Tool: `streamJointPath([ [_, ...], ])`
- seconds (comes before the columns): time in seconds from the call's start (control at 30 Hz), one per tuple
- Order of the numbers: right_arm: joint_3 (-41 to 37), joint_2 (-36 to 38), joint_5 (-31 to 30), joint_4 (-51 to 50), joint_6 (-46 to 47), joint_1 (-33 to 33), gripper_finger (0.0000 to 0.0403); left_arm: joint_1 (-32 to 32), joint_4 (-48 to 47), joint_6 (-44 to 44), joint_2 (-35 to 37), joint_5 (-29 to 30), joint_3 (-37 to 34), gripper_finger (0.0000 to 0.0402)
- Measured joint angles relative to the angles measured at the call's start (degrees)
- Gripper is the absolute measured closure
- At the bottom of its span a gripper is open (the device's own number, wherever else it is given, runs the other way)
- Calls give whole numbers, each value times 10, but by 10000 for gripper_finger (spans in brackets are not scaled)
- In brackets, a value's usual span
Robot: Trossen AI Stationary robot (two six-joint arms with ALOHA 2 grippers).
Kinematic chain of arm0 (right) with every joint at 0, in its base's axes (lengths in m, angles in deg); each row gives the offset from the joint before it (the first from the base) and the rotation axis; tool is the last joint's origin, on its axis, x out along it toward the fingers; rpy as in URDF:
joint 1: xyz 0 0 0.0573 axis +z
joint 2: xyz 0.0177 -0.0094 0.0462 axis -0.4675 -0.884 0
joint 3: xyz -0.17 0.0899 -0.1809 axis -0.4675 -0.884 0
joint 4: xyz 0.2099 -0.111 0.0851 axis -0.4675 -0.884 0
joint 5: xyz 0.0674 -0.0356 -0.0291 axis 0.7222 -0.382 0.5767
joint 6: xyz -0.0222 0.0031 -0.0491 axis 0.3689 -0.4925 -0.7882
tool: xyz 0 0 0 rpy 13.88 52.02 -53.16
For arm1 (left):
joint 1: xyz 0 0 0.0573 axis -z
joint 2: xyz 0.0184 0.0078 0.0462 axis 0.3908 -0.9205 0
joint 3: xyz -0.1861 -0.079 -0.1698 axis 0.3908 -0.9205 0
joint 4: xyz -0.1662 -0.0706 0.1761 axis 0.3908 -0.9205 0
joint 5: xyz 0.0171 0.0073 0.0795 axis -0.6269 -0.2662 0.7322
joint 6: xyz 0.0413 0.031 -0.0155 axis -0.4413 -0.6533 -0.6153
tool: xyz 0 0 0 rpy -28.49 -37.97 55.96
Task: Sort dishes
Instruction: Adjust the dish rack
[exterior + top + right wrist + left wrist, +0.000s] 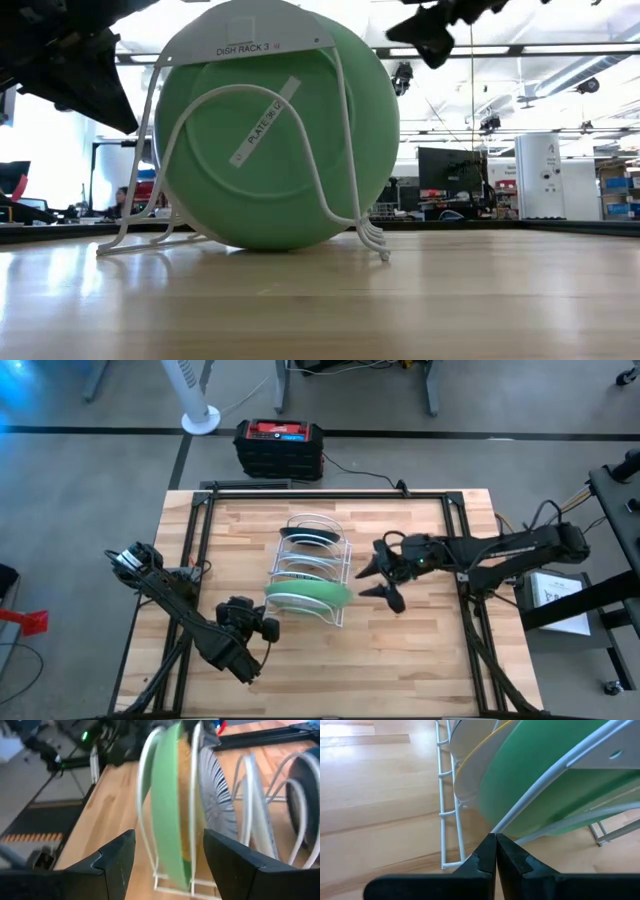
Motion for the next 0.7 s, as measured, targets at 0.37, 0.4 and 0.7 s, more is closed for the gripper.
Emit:
streamJointPath([
  [0.37,-82,3,0,31,30,91,200,0,8,-27,0,0,0,402],
  [0.4,-88,0,-3,41,38,101,201,0,8,-32,0,0,0,402],
  [0.7,-107,-60,-133,113,92,171,203,0,6,-60,0,0,0,402],
])
